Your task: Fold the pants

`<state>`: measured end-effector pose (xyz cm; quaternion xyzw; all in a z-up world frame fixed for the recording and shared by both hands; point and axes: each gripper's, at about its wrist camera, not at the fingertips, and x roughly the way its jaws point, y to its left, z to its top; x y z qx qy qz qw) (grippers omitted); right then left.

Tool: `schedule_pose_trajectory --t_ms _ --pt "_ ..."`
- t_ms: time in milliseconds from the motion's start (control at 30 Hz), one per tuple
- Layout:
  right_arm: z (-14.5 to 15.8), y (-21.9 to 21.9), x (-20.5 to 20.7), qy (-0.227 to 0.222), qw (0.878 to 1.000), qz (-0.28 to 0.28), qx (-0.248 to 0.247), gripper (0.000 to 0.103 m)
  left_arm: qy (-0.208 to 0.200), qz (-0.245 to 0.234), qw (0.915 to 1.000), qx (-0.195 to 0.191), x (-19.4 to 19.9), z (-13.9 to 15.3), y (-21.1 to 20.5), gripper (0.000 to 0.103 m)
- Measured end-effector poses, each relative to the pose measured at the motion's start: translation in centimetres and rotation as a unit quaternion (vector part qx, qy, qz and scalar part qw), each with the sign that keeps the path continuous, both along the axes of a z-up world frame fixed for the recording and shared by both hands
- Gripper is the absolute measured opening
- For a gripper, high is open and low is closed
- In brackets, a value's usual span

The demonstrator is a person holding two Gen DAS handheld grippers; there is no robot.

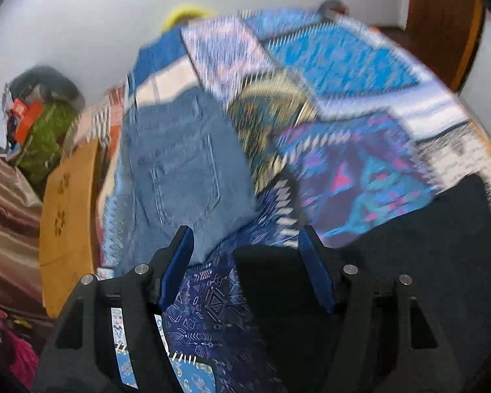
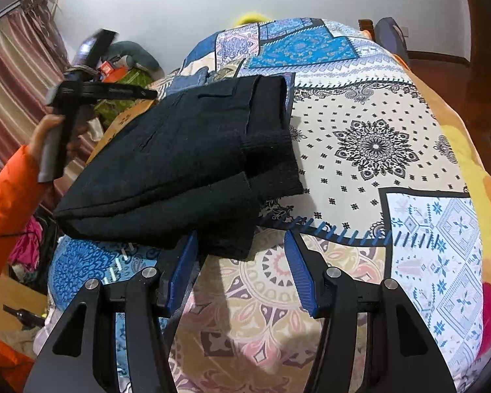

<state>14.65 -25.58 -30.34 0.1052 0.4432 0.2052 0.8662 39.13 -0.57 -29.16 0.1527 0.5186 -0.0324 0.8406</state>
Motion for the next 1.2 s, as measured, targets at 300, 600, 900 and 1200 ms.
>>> schedule_pose_trajectory --t_ms 300,600,900,1200 --pt "0.3 -0.2 3.5 -0.013 0.999 -0.020 -0.026 0.051 0.014 -0.009 0.9998 0.008 -4.1 -2.8 3.5 0.067" --pt "3.3 -2.5 3.5 -0.051 0.997 -0.057 -0.031 0.051 0.024 0.029 0.9968 -0.070 -15.4 -0.7 6.5 0.067" --pt "6.2 -0.7 0.7 -0.084 0.995 -0.027 -0.042 0.051 -0.060 -0.012 0.9955 -0.073 -21.9 3.7 2.8 0.067" --pt "7.2 3.7 1.9 -0.110 0.992 0.039 -0.058 0.051 -0.096 -0.069 0.9838 -0.135 -17.1 8.3 -1.3 0.053"
